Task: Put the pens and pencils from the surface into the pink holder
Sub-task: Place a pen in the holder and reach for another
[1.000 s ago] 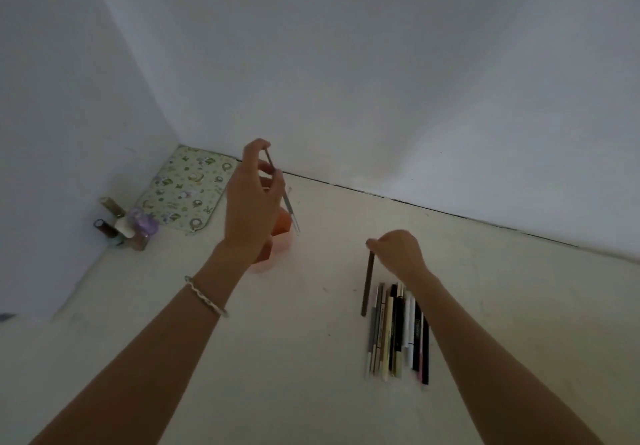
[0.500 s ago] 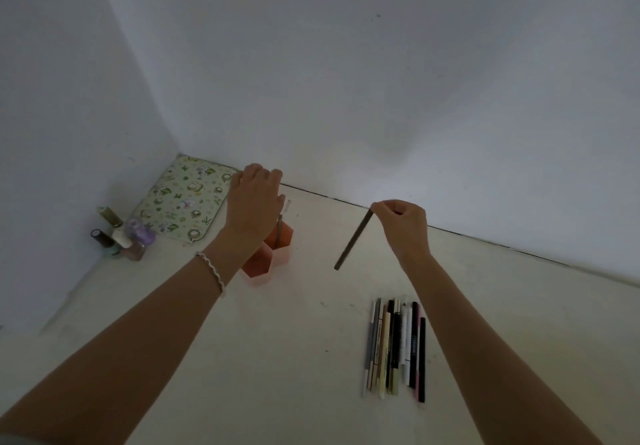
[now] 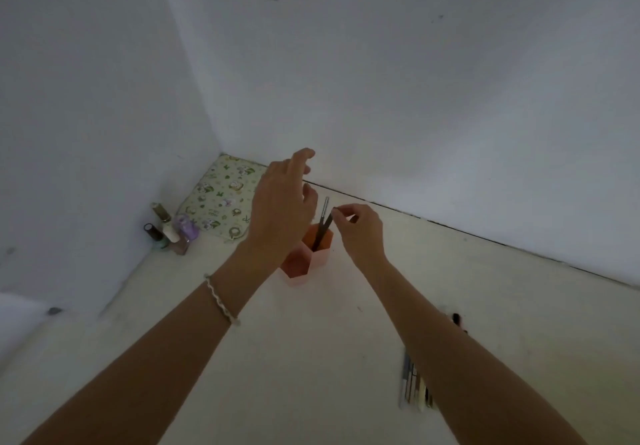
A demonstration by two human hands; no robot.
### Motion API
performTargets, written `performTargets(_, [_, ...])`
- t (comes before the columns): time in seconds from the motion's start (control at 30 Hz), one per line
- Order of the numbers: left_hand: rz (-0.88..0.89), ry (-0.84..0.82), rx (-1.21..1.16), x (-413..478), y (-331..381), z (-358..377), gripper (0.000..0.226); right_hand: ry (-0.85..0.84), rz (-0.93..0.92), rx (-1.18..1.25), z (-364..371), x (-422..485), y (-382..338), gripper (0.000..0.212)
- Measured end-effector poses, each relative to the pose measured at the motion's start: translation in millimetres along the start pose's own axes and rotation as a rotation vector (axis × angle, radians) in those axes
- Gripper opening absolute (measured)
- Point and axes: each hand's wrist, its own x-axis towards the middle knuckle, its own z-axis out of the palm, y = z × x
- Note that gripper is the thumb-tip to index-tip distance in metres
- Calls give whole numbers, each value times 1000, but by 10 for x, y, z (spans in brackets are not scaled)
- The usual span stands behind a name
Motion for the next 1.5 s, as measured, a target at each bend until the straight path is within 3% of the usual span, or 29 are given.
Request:
performTargets(0.07, [-23, -44, -31, -103, 141, 95, 30, -48, -11, -39, -70, -16, 20, 26])
performTargets(0.17, [-113, -237, -26, -334, 429, 378, 15, 39, -39, -7, -401, -3, 10, 28])
performTargets(0.33, [-270, -778, -37, -971, 758, 1191, 27, 191, 50, 61, -1083, -56, 192, 24])
performTargets(0.47, [-306, -939, 1, -1321, 917, 1586, 34, 241, 124, 72, -1465, -196, 410, 20])
performTargets(0.87, [-450, -888, 148, -1423, 1102, 1834, 16, 250, 237, 105, -1740, -483, 925, 21])
performTargets(1.03, [-508, -882, 77, -1415, 1122, 1837, 18, 216, 233, 109, -1713, -475, 941, 21])
performTargets(1.13, [-533, -788, -41, -1206, 998, 1750, 21, 186, 212, 67, -1721, -426, 954, 22])
performTargets(1.2, [-522, -673, -184, -968, 884, 1648, 19, 105, 189, -83, -1698, -397, 1001, 22])
performTargets(1.3, [-446, -514, -356, -666, 753, 1451, 10, -221, 127, -482, -1548, -368, 1103, 15])
performTargets(1.37, [-425, -423, -408, -559, 687, 1346, 8, -368, 78, -804, -1409, -367, 1145, 25])
performTargets(1.43, [-426, -365, -436, -523, 631, 1281, 9, -373, -3, -1032, -1307, -374, 1177, 35])
performTargets(1.5, [-433, -349, -448, -531, 590, 1238, 8, -371, -15, -1084, -1237, -376, 1221, 36])
